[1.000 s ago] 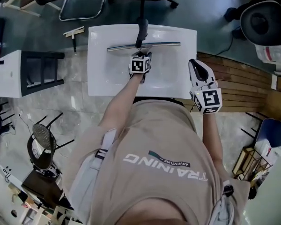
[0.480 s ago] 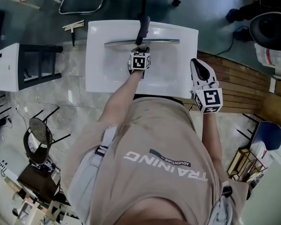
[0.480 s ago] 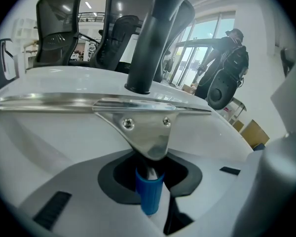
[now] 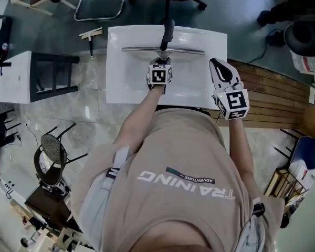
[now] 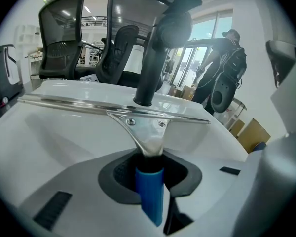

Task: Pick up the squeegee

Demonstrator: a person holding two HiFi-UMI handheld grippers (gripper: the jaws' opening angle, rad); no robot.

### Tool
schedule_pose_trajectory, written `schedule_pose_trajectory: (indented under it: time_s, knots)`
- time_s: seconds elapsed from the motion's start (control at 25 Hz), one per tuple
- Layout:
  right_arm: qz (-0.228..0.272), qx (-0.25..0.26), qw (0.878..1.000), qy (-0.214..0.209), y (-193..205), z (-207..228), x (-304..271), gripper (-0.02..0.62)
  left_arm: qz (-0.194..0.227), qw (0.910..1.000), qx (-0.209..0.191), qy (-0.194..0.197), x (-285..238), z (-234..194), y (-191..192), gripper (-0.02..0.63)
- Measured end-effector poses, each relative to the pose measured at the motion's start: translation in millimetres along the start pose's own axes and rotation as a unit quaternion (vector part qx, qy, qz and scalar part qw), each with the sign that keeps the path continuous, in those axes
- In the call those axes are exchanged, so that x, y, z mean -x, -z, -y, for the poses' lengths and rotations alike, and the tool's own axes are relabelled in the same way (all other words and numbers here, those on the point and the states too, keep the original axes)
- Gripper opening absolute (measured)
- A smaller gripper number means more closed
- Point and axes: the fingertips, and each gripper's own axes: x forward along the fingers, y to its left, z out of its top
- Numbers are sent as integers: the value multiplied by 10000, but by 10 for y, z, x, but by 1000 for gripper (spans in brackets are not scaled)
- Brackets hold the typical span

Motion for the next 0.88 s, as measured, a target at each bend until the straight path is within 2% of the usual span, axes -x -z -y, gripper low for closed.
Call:
schedule_pose_trajectory:
  time_s: [0.56, 0.88]
  knots:
    - [323, -93, 9990, -308, -322, -558, -226, 37, 335, 9987, -382, 103, 1072, -154, -53, 98]
    - [596, -176, 9976, -294, -488, -630, -293, 37, 1078, 9919, -662, 71, 1813, -205, -544, 98]
